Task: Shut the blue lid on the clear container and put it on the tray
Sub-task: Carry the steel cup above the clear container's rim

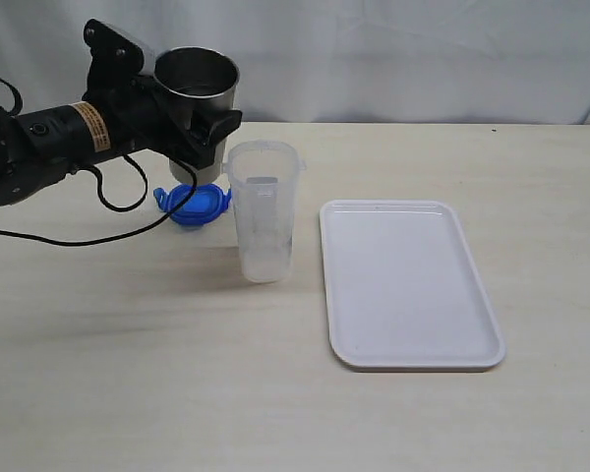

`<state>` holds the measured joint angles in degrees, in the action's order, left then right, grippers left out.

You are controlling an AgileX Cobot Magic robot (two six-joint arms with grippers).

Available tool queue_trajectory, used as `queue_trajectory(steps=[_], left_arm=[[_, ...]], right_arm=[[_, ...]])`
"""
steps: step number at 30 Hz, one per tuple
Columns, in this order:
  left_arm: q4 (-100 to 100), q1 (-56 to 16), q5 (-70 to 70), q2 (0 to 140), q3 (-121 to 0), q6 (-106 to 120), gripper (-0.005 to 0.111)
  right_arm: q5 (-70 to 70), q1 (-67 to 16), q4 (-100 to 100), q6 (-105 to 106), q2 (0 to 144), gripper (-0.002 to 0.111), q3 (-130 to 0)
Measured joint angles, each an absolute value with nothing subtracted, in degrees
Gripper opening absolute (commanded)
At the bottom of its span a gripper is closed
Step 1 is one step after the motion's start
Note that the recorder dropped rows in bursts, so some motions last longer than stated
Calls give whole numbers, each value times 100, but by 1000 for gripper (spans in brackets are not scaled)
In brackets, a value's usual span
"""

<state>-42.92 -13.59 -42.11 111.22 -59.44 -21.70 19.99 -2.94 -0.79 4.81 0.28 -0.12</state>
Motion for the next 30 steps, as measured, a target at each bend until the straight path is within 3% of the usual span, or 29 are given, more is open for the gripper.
queue_trajectory(steps=[30], left_arm=[[-4423,-1598,-3868,11122,-6280,-2610,0]], right_arm=[[1999,-294,-79,481,28,5,-12]])
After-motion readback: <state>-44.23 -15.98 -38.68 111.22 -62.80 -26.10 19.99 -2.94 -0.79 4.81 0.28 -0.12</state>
